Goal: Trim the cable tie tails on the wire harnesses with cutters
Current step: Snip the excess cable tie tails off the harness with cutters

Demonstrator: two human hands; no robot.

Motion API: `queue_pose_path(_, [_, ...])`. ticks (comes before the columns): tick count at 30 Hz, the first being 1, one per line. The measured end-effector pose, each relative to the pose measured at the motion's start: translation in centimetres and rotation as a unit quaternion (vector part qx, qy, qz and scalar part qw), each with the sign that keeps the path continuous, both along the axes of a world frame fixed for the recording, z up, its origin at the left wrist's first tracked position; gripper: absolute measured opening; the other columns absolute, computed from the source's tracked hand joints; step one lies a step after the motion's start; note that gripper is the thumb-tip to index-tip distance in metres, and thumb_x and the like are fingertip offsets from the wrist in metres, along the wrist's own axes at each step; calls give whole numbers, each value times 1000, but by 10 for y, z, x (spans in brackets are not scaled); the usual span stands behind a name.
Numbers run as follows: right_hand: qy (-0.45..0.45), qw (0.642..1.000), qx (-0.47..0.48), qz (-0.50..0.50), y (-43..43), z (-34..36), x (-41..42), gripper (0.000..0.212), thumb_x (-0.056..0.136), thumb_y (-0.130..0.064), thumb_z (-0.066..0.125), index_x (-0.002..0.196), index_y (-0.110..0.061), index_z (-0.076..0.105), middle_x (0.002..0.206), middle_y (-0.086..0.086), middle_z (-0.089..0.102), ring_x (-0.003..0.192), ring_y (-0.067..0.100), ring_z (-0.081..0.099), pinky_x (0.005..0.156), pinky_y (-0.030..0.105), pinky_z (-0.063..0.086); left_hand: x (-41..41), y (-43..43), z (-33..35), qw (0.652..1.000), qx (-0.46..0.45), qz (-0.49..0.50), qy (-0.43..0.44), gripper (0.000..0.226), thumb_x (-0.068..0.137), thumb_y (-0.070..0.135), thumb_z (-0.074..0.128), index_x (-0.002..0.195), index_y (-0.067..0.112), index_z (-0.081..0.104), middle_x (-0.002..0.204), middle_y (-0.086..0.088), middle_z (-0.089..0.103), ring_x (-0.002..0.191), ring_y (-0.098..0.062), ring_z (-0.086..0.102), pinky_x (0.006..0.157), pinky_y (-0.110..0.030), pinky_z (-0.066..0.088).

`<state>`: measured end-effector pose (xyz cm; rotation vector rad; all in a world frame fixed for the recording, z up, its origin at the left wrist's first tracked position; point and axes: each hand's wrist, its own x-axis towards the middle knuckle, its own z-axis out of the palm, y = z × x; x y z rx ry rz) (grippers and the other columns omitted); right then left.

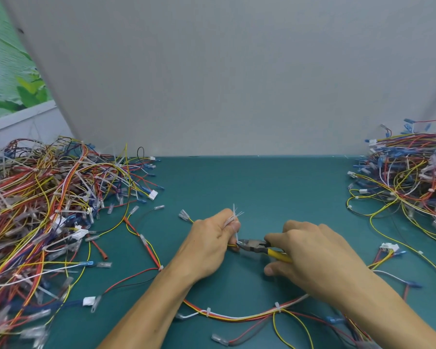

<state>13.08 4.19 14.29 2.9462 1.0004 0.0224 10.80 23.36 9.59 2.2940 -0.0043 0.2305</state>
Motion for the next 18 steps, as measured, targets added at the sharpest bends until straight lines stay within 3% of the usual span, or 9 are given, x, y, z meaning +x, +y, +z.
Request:
queue_pose_path(6, [2, 1000, -11, 18, 0, -4, 1, 37, 88, -59, 50, 107, -27, 53, 87, -3, 35, 85, 24, 45, 66, 31, 21, 0, 0, -3, 1000, -8, 7, 7, 26, 99, 26, 48, 75, 18, 56, 71, 12, 64, 72, -11, 54, 70, -26, 43])
queue_pose_path(11, [23, 999, -2, 29, 1, -10, 2, 33, 90, -56, 51, 107, -27, 53, 88, -5, 35, 102, 25, 54, 66, 32, 26, 1, 0, -4, 1000, -13, 23, 15, 27, 98, 28, 50, 76, 21, 65, 78, -1, 67, 78, -18, 56, 76, -31, 43])
queue_pose_path(18, [50, 999, 12, 16, 1, -16, 4, 34, 90, -58, 49, 106, -28, 52, 88, -8, 37, 104, 23, 56, 63, 32, 30, 2, 0, -3, 999, 3, 28, 15, 29, 97, 29, 50, 74, 24, 65, 72, -7, 61, 66, -13, 47, 64, -27, 38])
